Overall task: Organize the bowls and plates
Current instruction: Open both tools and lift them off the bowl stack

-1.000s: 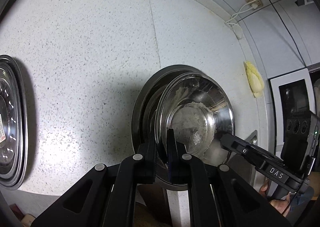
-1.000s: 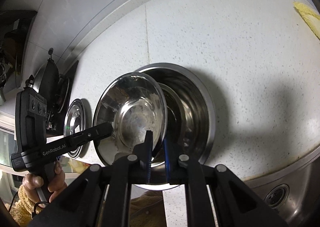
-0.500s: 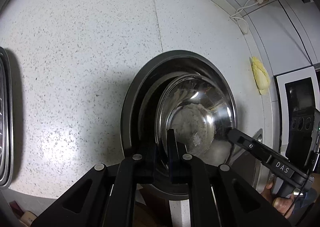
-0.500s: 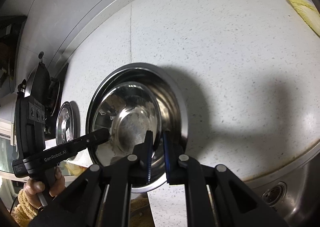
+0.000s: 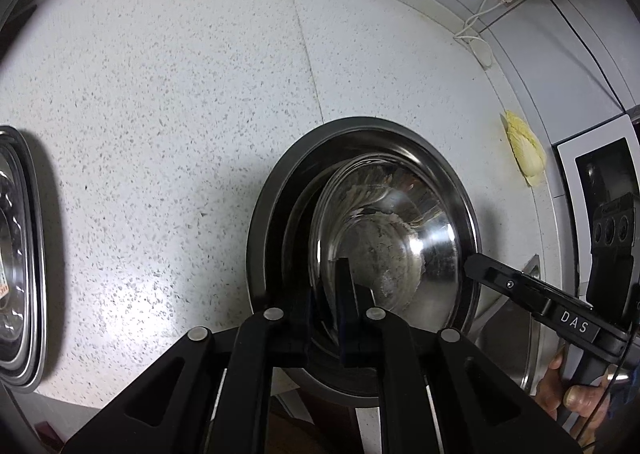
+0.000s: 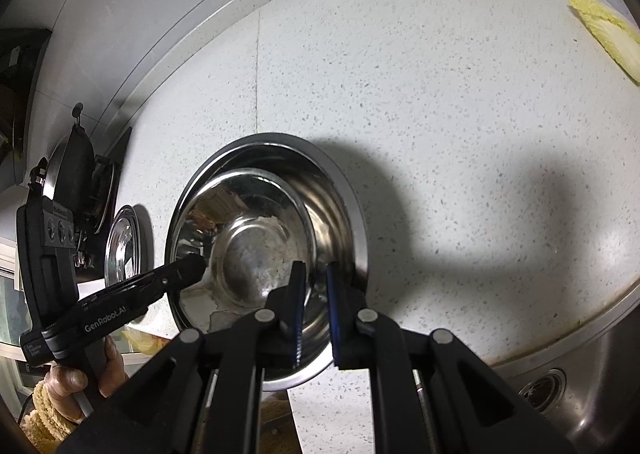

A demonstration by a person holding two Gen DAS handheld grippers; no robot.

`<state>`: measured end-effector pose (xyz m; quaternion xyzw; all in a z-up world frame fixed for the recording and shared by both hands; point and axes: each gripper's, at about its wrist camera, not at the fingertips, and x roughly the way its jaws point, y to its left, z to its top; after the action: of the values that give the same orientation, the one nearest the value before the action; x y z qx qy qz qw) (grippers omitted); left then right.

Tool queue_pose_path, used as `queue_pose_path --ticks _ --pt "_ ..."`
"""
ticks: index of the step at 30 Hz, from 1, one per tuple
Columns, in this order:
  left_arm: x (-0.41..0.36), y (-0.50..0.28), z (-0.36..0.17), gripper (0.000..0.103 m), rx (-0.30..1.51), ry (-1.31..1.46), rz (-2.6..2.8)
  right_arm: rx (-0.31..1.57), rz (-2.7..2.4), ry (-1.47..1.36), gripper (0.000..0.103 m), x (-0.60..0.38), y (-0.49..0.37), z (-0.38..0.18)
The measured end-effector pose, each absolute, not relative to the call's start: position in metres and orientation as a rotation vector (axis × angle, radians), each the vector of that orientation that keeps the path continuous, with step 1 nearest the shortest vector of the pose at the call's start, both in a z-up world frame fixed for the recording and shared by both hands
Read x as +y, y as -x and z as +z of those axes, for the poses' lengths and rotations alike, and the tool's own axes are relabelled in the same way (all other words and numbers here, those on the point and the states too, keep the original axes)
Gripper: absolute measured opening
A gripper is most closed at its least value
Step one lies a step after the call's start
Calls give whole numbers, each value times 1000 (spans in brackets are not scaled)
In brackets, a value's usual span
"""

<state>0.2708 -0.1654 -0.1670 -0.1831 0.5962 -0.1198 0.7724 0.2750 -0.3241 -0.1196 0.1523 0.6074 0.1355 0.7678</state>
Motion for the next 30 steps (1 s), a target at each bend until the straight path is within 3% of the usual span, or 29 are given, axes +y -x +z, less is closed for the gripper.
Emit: queue_pose_path --ticks 7,12,23,25,30 --pt "-171 -264 -157 31 1235 346 -271 1315 300 -327 9 -324 -276 -118" --pt "-171 -260 -149 56 1190 323 -266 1311 292 -326 13 -325 -274 -118" --pt "-160 -253 -137 65 1132 334 -289 1272 311 -271 13 -317 -271 -105" --pt "-157 -251 -132 65 1115 327 -295 1266 307 -270 32 -316 -270 -103" --pt "-145 -245 -122 66 1088 321 -292 1251 285 -253 45 -317 -269 -99"
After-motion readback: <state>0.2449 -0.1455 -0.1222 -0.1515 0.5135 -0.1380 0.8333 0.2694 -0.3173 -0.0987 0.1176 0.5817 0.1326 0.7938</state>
